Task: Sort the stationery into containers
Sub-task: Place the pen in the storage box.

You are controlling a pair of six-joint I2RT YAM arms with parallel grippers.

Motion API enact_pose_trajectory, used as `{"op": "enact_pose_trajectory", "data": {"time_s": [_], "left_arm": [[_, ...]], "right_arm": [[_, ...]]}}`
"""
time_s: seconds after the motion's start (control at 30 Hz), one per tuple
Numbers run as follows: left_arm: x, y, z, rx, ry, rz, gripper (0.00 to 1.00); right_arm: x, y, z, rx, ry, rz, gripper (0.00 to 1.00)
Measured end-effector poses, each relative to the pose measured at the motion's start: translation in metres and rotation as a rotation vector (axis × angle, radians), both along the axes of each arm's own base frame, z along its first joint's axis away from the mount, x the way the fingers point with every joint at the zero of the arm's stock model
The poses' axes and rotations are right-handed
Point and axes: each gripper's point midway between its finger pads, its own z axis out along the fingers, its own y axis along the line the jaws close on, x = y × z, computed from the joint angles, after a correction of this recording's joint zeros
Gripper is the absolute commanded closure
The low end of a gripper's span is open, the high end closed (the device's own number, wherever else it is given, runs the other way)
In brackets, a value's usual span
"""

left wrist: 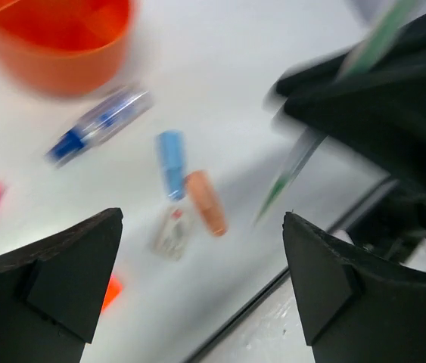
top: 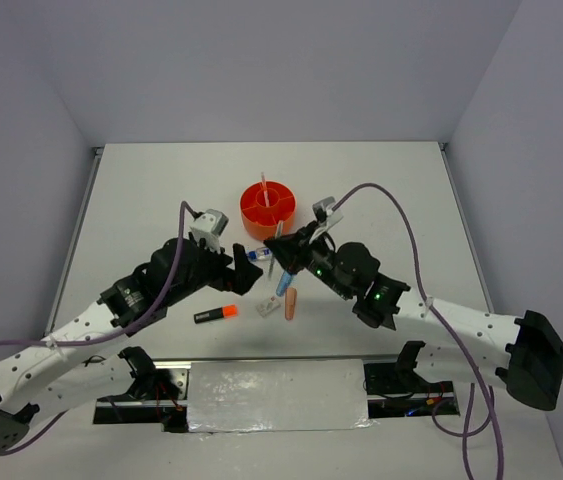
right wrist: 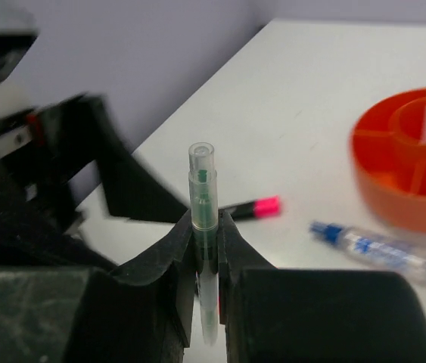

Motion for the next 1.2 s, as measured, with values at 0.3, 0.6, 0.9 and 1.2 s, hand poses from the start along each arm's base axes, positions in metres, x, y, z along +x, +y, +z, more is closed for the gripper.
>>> {"op": "enact_pose_trajectory", "data": {"time_s": [0.3,0.6,0.9,1.2], "left_arm": [[0.012,0.075,0.006,0.230,0.134,0.376,0.01],[-0.005,0.101,-0.008,0.299,0.156,0.405,0.01],[-0.013,0.118,0.016,0.207,0.086,0.443,0.01],[-0.012,0.123,0.014,0.224,0.085,0.463,0.01]], "right_arm": [[0.141,-0.036,0.042,-0.068,-0.217,-0.340,1.00],[0.237,-0.012,0.022,-0.189,-0.279,-0.410,1.00],[0.263,-0.009,-0.035,-0.249,-0.208,-0.387,1.00],[0.249,-0.001,-0.062,-0.220,-0.171,-0.311,0.48]]}}
